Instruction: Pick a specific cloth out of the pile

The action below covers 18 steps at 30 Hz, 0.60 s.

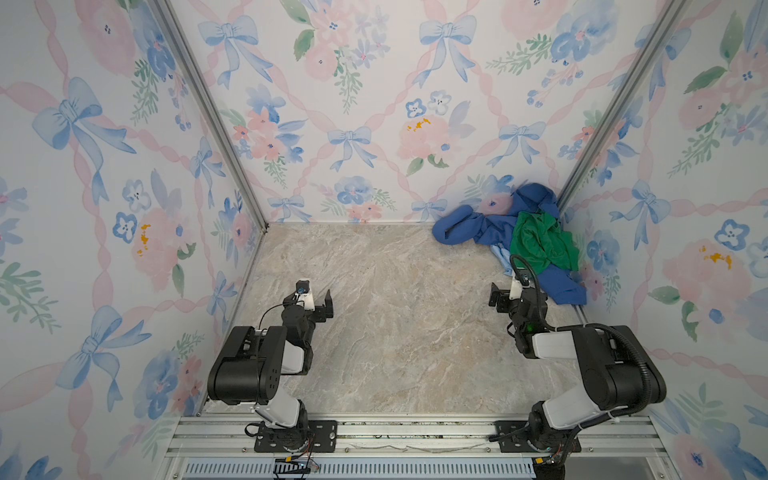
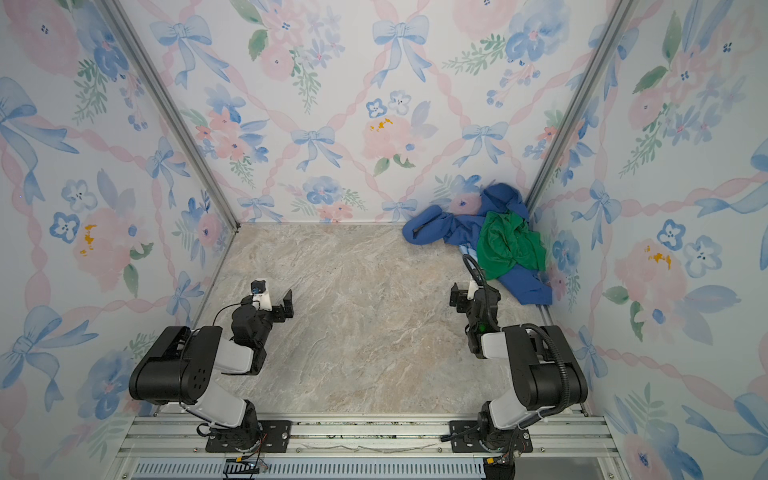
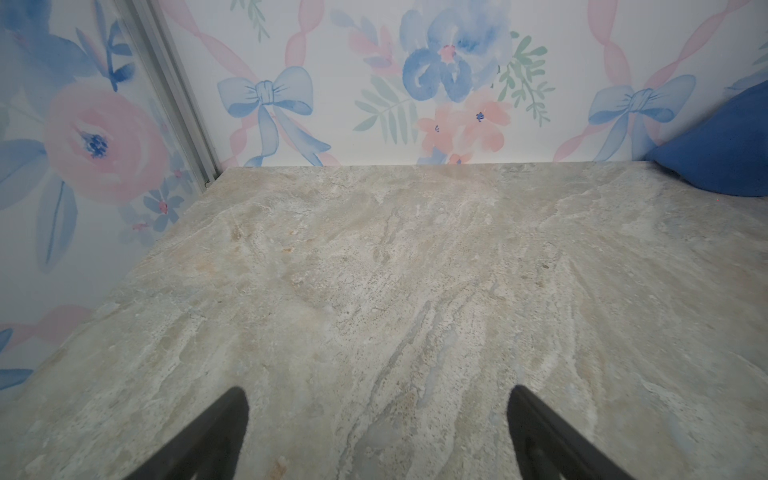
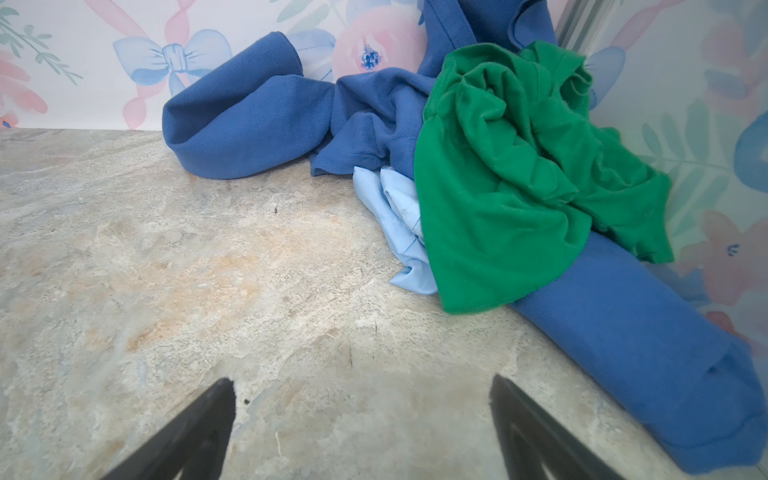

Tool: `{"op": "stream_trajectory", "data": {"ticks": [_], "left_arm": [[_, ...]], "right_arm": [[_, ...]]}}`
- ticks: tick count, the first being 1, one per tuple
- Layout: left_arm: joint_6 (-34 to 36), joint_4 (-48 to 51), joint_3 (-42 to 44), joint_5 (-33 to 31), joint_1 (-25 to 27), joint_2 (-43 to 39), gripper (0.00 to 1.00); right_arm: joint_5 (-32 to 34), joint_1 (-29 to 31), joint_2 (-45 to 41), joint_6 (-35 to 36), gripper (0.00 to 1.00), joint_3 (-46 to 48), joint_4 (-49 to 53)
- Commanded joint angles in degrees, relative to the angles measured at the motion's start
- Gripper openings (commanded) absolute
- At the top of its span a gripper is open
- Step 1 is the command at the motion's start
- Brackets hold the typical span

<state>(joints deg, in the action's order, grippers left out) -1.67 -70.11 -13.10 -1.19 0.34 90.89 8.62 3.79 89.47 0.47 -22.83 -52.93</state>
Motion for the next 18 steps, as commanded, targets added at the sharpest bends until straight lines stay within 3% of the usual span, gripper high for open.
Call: {"op": "stream_trajectory", "data": {"ticks": [1, 10, 13, 15, 18], "left_arm": [[0.1, 0.4, -0.7, 0.8, -0.3, -0.8, 0.98], [-2.0, -0.1, 0.3, 2.2, -1.8, -1.7, 0.98], [-1.8, -1.1, 1.1, -0.1, -1.5, -3.1, 0.98], [0.9, 1.3, 1.3, -2.8, 1.2, -7.0, 0.98], [3.7, 13.3, -1.4, -9.7, 7.8, -13.4, 0.97]], "right_arm": [[0.4, -0.3, -0.4, -0.6, 0.97, 0.6, -0.1], [0.6, -0.1, -0.4, -0.6, 0.97, 0.6, -0.2], [0.6, -0.1, -0.4, -0.5, 0.97, 0.6, -0.3], [0.6, -0.1, -0.6, -0.6, 0.97, 1.0, -0.7], [0.9, 0.3, -1.7, -0.4, 0.97, 1.4, -0.6]]}}
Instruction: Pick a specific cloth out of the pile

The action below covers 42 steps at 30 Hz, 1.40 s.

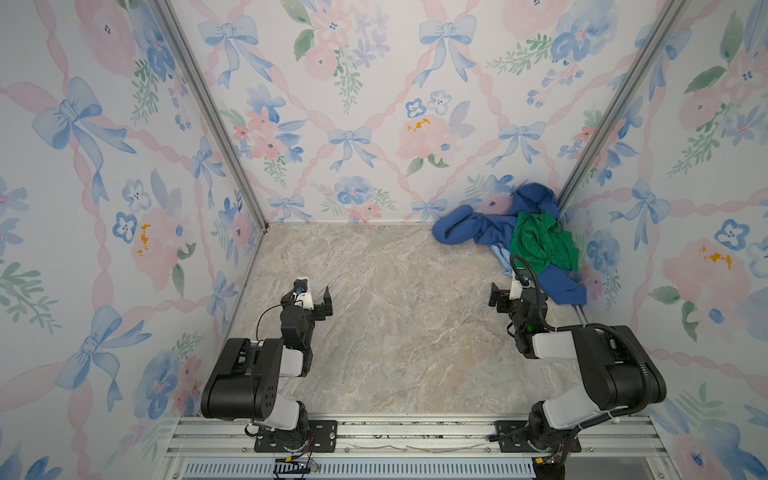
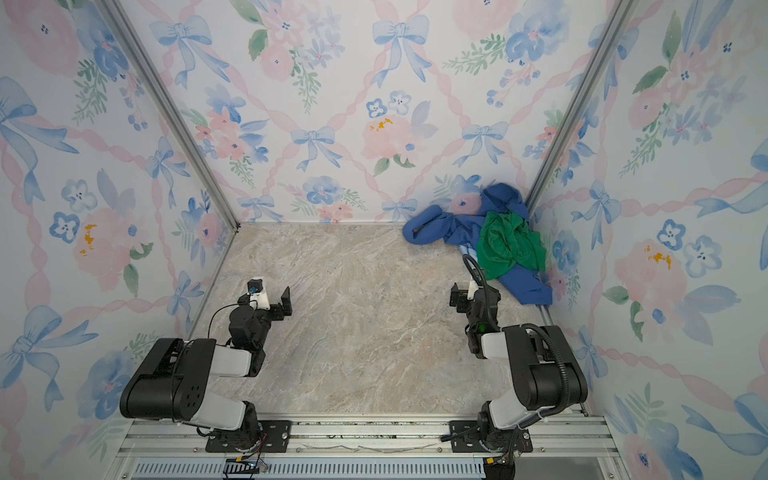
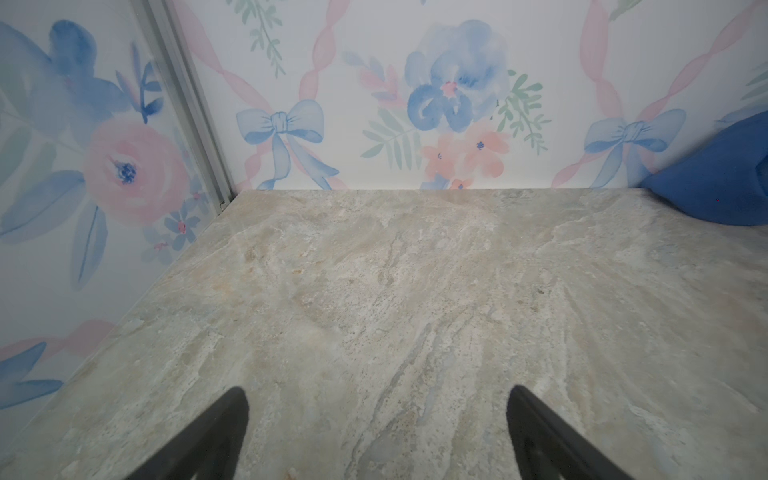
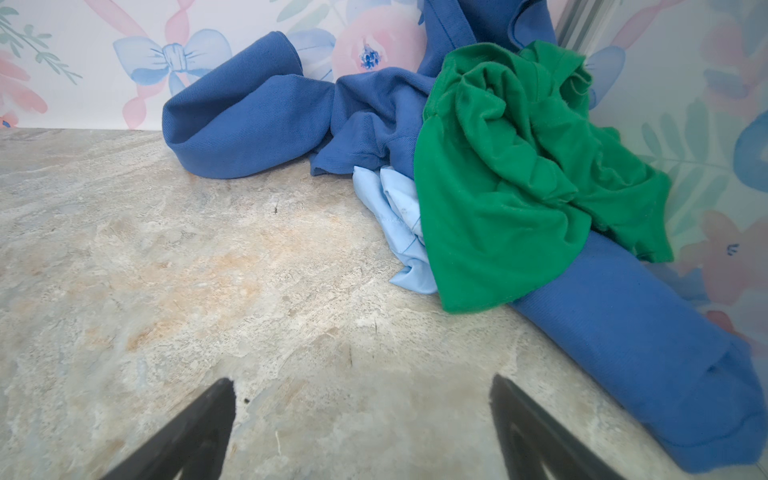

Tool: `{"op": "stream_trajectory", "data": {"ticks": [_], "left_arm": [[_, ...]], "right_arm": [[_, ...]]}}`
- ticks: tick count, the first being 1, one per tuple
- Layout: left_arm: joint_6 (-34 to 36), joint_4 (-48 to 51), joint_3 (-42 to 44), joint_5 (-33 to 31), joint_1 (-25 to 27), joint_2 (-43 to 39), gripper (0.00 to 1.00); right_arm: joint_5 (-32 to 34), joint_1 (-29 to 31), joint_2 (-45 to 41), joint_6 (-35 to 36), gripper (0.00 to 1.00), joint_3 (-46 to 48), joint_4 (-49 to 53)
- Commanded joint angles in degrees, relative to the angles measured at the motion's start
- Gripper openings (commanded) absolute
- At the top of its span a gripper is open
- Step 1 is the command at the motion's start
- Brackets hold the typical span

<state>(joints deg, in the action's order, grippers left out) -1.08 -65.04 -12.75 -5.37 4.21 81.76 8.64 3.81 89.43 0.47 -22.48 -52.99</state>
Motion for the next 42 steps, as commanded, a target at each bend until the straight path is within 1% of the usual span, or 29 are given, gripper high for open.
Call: {"op": "stream_trajectory", "data": {"ticks": [1, 2, 3, 4, 6, 7, 8, 11, 12, 14, 16, 18, 20, 21, 23, 24, 25, 26, 27, 28, 30, 32, 34, 35, 36, 38, 40, 42], "left_arm": [[3.2, 11.7, -2.9, -7.8, 6.7, -5.4, 0.97], [4.4, 13.5, -3.4, -8.3, 9.6, -6.1, 0.97], [9.0, 14.4, -3.9, -11.6, 14.6, -6.1, 0.98], [12.9, 15.4, -5.1, -17.2, 19.4, -5.5, 0.98], [16.5, 21.2, -9.3, -24.3, 26.4, -4.2, 0.98], [16.3, 25.4, -12.4, -25.5, 28.8, -3.9, 0.98], [16.1, 29.0, -14.7, -25.1, 30.6, -4.0, 0.98], [16.7, 38.4, -23.0, -21.1, 35.0, -5.0, 0.98], [16.2, 41.9, -26.4, -19.2, 35.7, -5.2, 0.98], [14.7, 51.0, -34.7, -11.3, 35.9, -4.7, 0.98], [14.4, 59.5, -43.2, -3.9, 36.1, -2.2, 0.98], [16.1, 66.0, -50.0, 0.2, 36.8, 0.9, 0.98], [18.5, 68.4, -54.0, 1.9, 38.0, 3.1, 0.98], [19.9, 68.5, -54.8, 3.6, 38.4, 3.7, 0.98], [21.8, 68.4, -55.6, 8.5, 38.5, 4.6, 0.98], [22.2, 67.7, -55.3, 10.9, 38.5, 5.0, 0.98], [21.0, 65.3, -53.8, 12.2, 38.5, 4.8, 0.98], [19.9, 62.8, -52.3, 13.3, 38.5, 4.6, 0.98], [18.7, 59.6, -49.9, 13.9, 38.5, 4.2, 0.98], [17.1, 57.9, -49.0, 13.3, 38.9, 4.1, 0.98], [15.7, 59.7, -50.2, 13.9, 39.6, 4.2, 0.98], [13.9, 59.7, -50.2, 13.1, 39.9, 3.8, 0.98], [12.5, 59.9, -50.3, 12.2, 39.9, 3.8, 0.98], [12.4, 60.0, -50.2, 12.1, 39.9, 3.7, 0.98], [12.4, 59.9, -50.1, 11.9, 39.9, 3.7, 0.98], [12.3, 60.1, -50.1, 10.8, 39.9, 3.8, 0.98], [12.3, 60.2, -50.2, 10.1, 39.9, 3.8, 0.98], [12.3, 60.2, -50.1, 9.7, 39.9, 3.7, 0.98]], "right_arm": [[1.3, 0.5, -2.4, -0.1, 0.97, 1.1, 0.0], [1.8, 1.0, -3.1, 0.3, 0.97, 1.2, 0.3], [2.5, 1.6, -3.8, 0.9, 0.97, 1.4, 0.6], [3.8, 2.5, -4.6, 1.6, 0.97, 1.5, 1.0], [5.5, 4.1, -6.9, 3.1, 0.97, 1.4, 3.3], [6.5, 5.1, -8.7, 3.4, 0.97, 0.9, 6.1], [7.1, 5.8, -10.4, 3.4, 0.97, 0.3, 8.9], [9.4, 7.2, -16.2, 1.3, 0.97, -3.8, 22.4], [10.9, 7.4, -18.0, -0.1, 0.97, -6.6, 29.9], [14.2, 7.4, -20.0, -3.3, 0.97, -11.4, 41.1], [17.0, 7.4, -20.6, -6.6, 0.97, -16.6, 51.9], [19.0, 7.3, -20.3, -9.1, 0.97, -20.9, 59.5], [19.7, 5.6, -19.1, -12.8, 0.97, -25.5, 67.5], [18.0, 3.8, -18.1, -15.2, 0.97, -28.0, 71.6], [10.3, -1.0, -16.1, -17.9, 0.97, -31.9, 76.9], [5.9, -3.3, -14.9, -18.5, 0.98, -33.8, 78.9], [2.6, -4.9, -13.4, -18.0, 0.99, -35.7, 80.7], [1.2, -5.4, -11.8, -16.6, 1.00, -37.7, 82.1], [1.4, -5.1, -9.6, -15.0, 1.00, -39.9, 83.9], [2.4, -4.5, -7.1, -13.4, 0.97, -42.7, 85.8], [6.0, -2.6, -1.3, -10.8, 0.89, -48.4, 88.9], [10.8, -0.6, 4.7, -9.0, 0.82, -53.6, 90.7], [17.9, 1.6, 11.1, -6.8, 0.80, -58.1, 90.9], [20.4, 2.3, 13.7, -6.2, 0.78, -60.0, 90.9], [21.5, 2.8, 16.6, -5.6, 0.77, -62.1, 91.2], [21.5, 3.4, 21.7, -5.5, 0.74, -66.4, 92.1], [21.0, 4.2, 26.8, -4.9, 0.64, -70.9, 93.1], [22.9, 5.3, 30.5, -3.9, 0.54, -74.6, 93.8]]}}
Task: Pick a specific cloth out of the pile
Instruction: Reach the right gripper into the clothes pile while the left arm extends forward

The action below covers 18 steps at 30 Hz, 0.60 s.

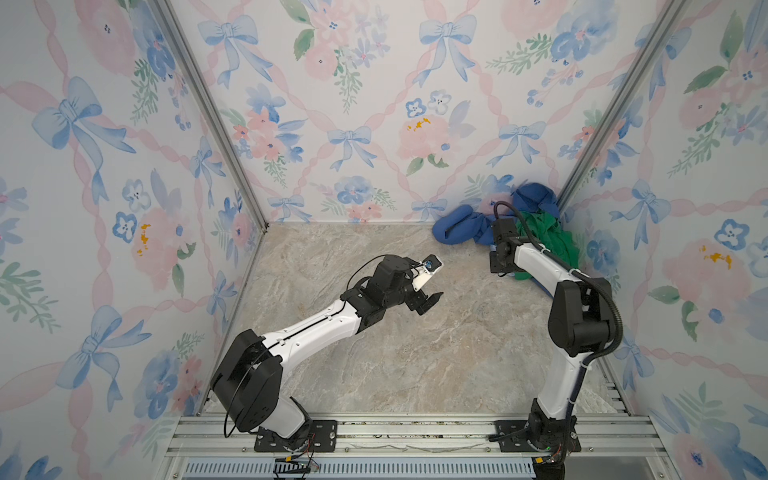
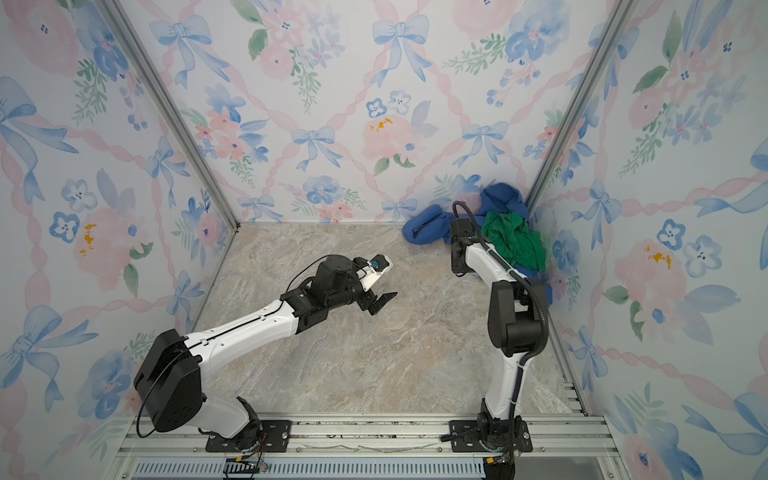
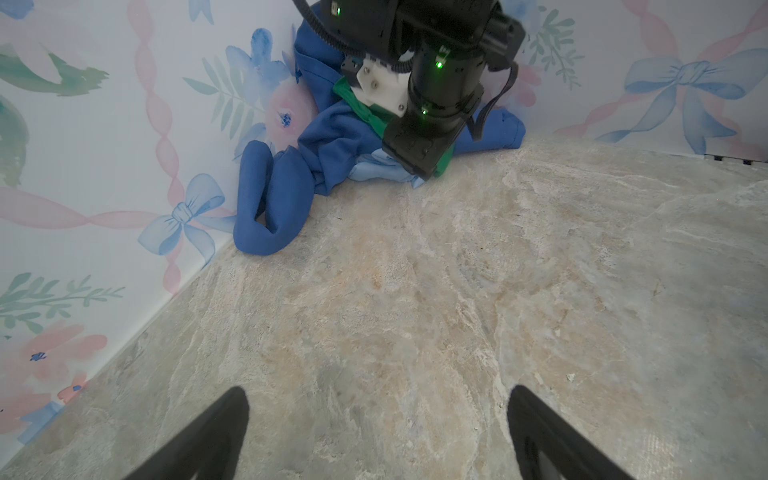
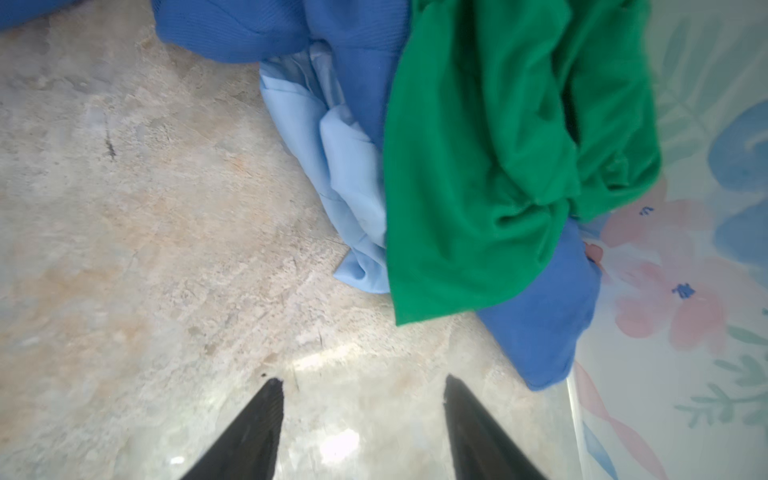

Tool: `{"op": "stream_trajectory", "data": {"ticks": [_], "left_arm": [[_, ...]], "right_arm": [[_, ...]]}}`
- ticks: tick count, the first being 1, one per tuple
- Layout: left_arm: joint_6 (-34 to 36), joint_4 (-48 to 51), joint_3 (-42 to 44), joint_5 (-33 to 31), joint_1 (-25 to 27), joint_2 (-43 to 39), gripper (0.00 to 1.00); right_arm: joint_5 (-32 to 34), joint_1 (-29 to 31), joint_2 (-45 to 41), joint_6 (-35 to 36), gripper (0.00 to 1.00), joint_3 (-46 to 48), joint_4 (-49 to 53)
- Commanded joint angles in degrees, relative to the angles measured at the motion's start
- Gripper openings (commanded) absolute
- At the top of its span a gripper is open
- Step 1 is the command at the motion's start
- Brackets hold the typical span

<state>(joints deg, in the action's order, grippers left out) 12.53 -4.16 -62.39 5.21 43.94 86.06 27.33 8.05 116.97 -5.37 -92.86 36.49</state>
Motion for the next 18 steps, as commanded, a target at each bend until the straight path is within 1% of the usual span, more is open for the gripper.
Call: {"op": "stream_trajectory", "data": {"ticks": [1, 10, 12, 15, 18], "left_arm": [[-1.4, -0.5, -0.5, -1.2, 0.2, -0.5, 0.98], [-1.5, 0.5, -0.8, 0.3, 0.2, 0.4, 0.98], [-1.6, 0.7, -0.9, 0.5, 0.1, 0.6, 0.98], [-1.4, 0.8, -0.9, 0.3, 0.2, 0.8, 0.98], [-1.2, 1.2, -1.1, 0.5, 0.2, 1.3, 0.98]], "right_arm": [[5.6, 1.5, 4.4, 2.4, 0.50, -5.4, 4.0], [12.3, 1.9, 10.9, 7.2, 0.51, -12.0, 1.6], [12.8, 1.8, 12.4, 8.5, 0.51, -13.8, 1.3], [11.9, 1.5, 15.2, 10.1, 0.51, -17.2, 1.8], [11.9, 1.5, 18.4, 10.9, 0.45, -21.1, 4.0]]}}
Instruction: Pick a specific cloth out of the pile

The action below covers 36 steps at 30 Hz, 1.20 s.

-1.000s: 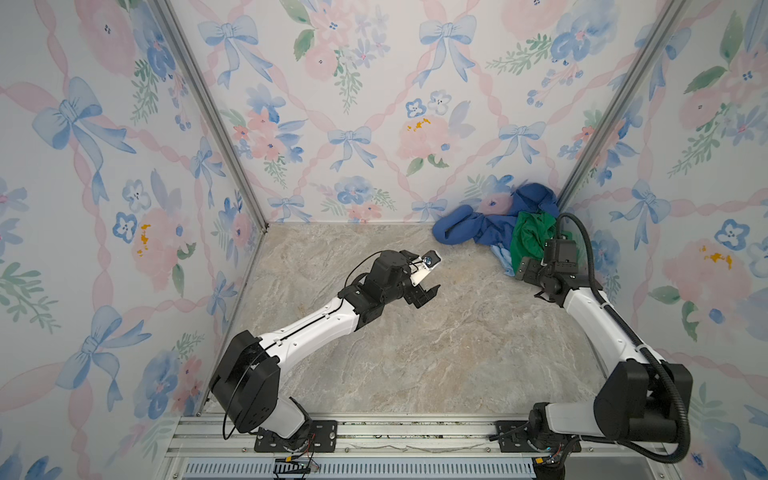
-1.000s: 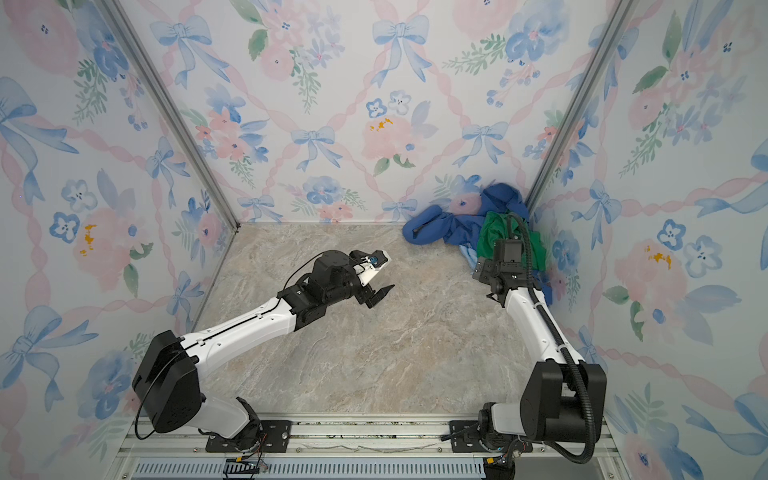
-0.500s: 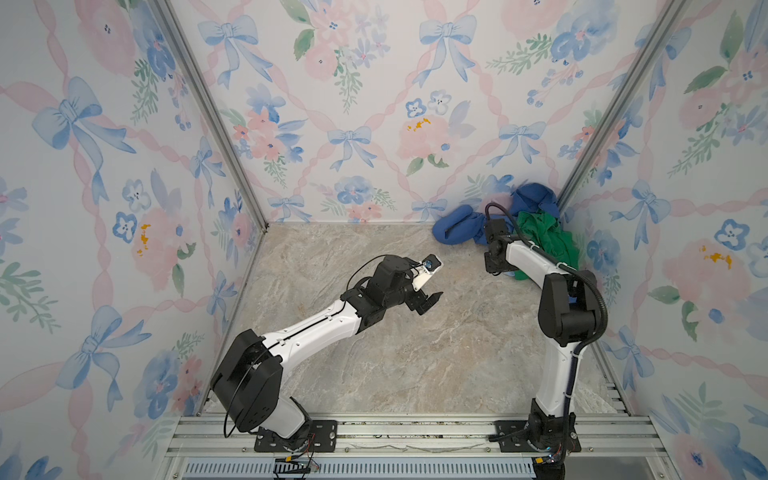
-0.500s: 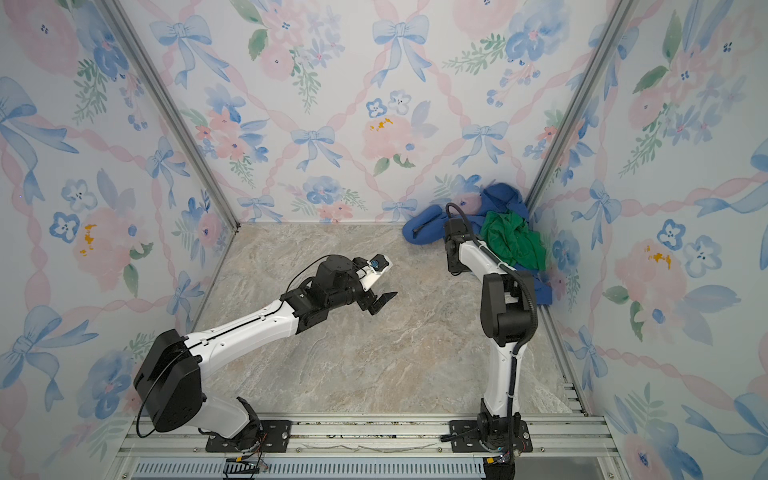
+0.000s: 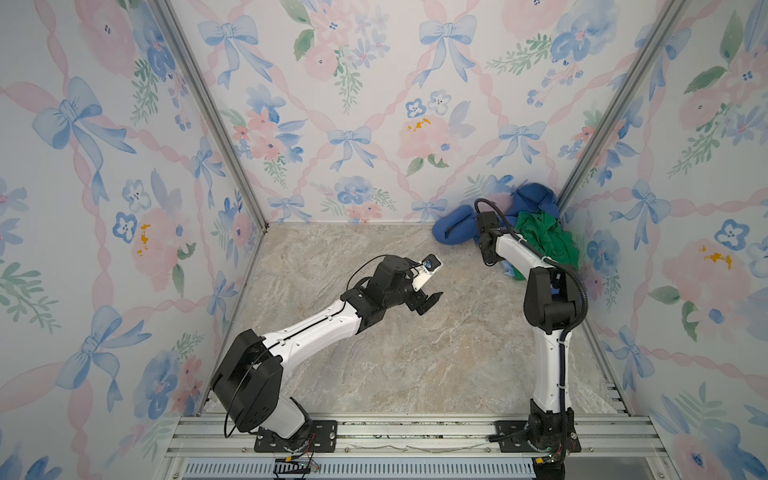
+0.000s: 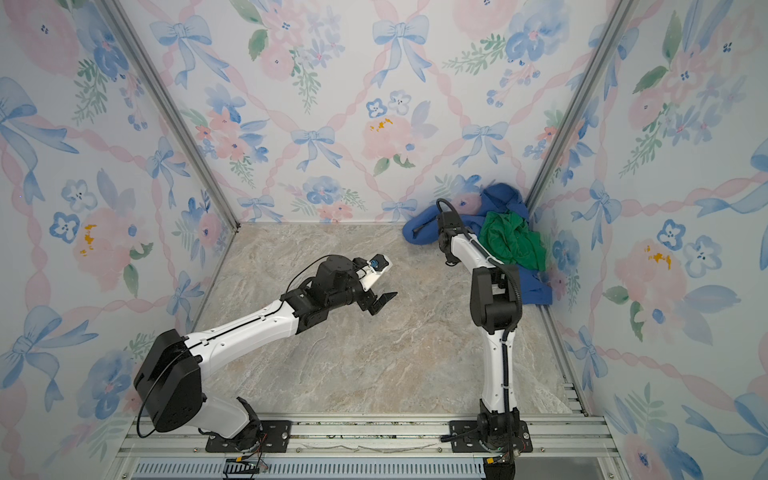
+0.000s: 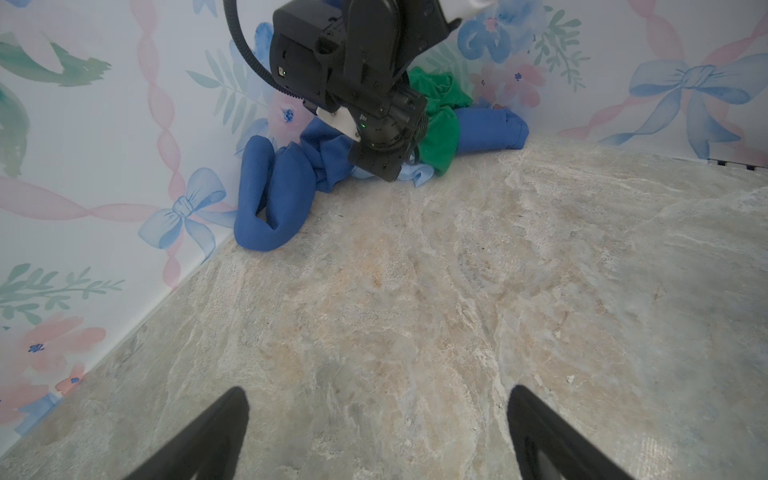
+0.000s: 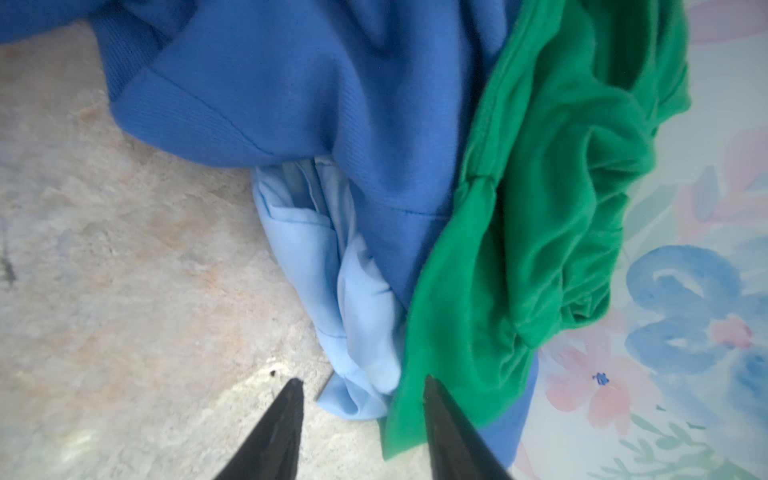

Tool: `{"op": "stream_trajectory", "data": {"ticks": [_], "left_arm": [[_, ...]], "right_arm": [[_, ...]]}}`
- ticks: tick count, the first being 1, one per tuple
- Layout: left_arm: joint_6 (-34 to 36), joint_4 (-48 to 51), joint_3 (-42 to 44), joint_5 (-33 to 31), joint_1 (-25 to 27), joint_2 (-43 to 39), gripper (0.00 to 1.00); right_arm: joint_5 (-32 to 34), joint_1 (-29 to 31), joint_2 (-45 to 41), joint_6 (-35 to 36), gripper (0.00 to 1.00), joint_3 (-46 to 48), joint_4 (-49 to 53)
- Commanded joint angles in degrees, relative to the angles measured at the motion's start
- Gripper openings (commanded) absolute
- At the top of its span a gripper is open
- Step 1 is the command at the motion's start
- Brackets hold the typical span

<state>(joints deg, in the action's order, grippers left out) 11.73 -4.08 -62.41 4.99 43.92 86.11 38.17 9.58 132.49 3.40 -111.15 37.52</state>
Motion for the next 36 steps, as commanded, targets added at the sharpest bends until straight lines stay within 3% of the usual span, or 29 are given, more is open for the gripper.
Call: {"op": "stream_trajectory", "data": {"ticks": [1, 4, 18, 20, 22, 23, 27, 31, 36], "left_arm": [[-0.4, 1.2, -1.1, 0.8, 0.2, 1.4, 0.98], [-0.5, 1.4, -1.2, 1.2, 0.2, 2.1, 0.98], [-0.6, 1.9, -1.7, 1.9, 0.3, 4.5, 0.98], [-0.7, 1.9, -1.8, 2.1, 0.3, 4.7, 0.98], [-0.7, 2.0, -1.8, 2.1, 0.3, 4.8, 0.98], [-0.8, 2.0, -2.0, 2.2, 0.3, 4.9, 0.98], [-1.1, 2.0, -2.0, 2.5, 0.4, 5.2, 0.98], [-1.7, 2.3, -2.6, 3.1, 0.5, 5.1, 0.98], [-1.5, 2.5, -2.4, 2.7, 0.9, 3.3, 0.98]], "right_arm": [[1.1, 0.0, 3.5, 2.4, 0.43, -3.3, 3.1], [1.5, -0.2, 4.1, 2.7, 0.40, -3.3, 2.0], [3.5, -3.1, 10.2, 6.7, 0.42, -8.5, 1.2], [2.5, -3.8, 10.8, 6.8, 0.27, -9.5, 1.9], [2.0, -4.1, 11.1, 6.5, 0.02, -9.9, 2.4], [1.5, -4.1, 10.7, 6.5, 0.00, -9.6, 2.6], [0.3, -2.8, 5.0, 6.3, 0.00, -5.6, 0.1], [-5.8, -2.7, -5.3, 2.6, 0.00, -5.7, 1.3], [-12.6, -4.1, -11.6, 0.8, 0.00, -20.8, 8.8]]}}
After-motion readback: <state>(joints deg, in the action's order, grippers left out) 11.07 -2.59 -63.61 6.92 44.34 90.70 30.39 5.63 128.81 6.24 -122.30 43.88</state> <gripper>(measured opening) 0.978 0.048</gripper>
